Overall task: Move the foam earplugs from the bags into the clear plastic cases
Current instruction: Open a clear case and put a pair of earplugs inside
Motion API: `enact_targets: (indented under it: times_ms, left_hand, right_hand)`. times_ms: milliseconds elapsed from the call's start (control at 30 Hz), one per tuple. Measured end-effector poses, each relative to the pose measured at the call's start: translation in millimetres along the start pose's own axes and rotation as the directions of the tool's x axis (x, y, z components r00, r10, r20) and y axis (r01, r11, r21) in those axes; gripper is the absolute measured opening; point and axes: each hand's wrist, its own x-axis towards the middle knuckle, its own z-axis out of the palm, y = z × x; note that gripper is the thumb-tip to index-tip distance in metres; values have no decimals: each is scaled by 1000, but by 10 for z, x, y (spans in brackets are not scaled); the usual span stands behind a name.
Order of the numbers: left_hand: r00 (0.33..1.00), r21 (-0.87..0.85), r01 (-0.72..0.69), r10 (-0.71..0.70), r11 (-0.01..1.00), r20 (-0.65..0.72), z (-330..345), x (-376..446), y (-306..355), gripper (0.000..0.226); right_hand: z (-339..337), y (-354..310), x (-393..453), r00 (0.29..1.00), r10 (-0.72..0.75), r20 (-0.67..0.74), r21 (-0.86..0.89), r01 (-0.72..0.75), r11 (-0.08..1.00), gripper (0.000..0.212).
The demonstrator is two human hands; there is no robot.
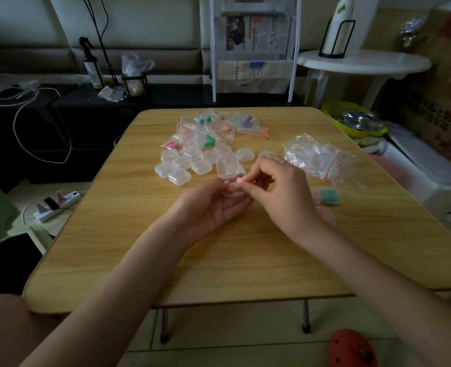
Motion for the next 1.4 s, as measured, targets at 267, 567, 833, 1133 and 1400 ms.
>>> enact_targets:
  times_ms: [267, 567, 833, 1133, 1400]
  left_hand:
    - [1000, 1, 5, -5, 1000, -17, 6, -5, -14, 29]
    - [1000, 11, 31, -30, 999, -3, 62, -47, 16, 39]
    - [999, 2, -17, 17, 1000, -46, -29, -6, 18, 32]
    - [998, 145, 52, -47, 988, -43, -9, 5, -31, 33]
    - [993, 212, 1, 23, 977, -112, 10, -6, -29, 30]
  right_hand:
    - [40, 53, -8, 999, -6, 47, -28, 7, 1000, 14]
    - [-83, 18, 89, 966, 234, 111, 105, -246, 964, 35]
    - [-96, 28, 69, 965, 77, 252, 51, -93, 994, 25]
    - [-7, 83, 16, 974, -126, 189, -277, 177, 944, 23]
    - [-370, 200, 23, 987, 95, 130, -137, -77, 988, 14]
